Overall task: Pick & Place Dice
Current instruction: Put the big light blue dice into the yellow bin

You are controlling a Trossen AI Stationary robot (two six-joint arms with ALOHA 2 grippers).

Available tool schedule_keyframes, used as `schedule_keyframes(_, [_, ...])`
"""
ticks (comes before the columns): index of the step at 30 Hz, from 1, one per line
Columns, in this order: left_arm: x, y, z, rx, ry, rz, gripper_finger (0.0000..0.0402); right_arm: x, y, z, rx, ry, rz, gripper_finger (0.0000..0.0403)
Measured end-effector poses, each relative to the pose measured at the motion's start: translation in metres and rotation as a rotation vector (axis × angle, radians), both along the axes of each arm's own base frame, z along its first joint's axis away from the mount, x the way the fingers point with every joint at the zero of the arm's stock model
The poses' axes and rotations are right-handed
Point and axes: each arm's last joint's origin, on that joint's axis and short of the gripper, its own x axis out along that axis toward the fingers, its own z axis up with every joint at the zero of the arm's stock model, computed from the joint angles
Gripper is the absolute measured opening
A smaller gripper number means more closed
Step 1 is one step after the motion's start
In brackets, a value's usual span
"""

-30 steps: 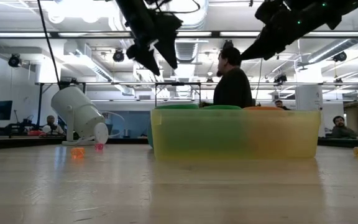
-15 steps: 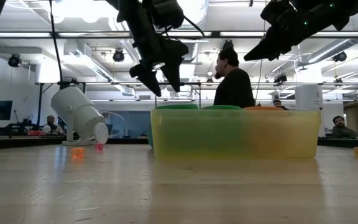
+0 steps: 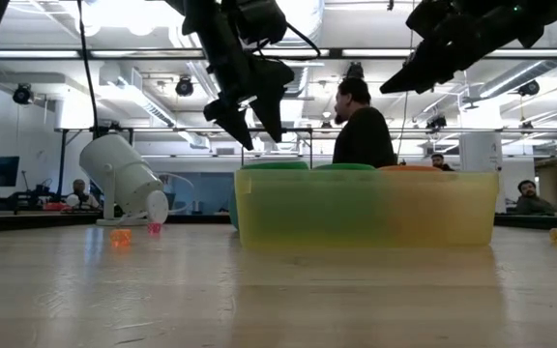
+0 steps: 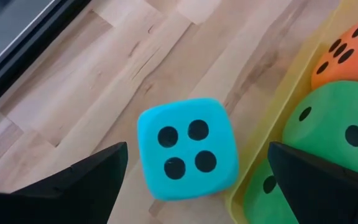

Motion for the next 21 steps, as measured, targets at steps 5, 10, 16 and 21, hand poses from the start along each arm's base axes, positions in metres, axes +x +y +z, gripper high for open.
schedule_keyframes(5, [0.0,0.0,0.0,0.0,0.0,0.0,0.0391,-0.0019,0.0064,0.0012,0.022,-0.018,0.2,0.0008])
schedule_keyframes(10, [0.0,0.0,0.0,0.0,0.0,0.0,0.0391,-0.0042,0.0087,0.0035,0.035,-0.036,0.248,0.0008])
schedule_keyframes(16, [0.0,0.0,0.0,0.0,0.0,0.0,0.0391,-0.0038,0.0085,0.0031,0.071,-0.036,0.232,0.0008])
schedule_keyframes(21, [0.0,0.0,0.0,0.0,0.0,0.001,0.0391,-0.0038,0.0085,0.003,0.07,-0.036,0.232,0.0008])
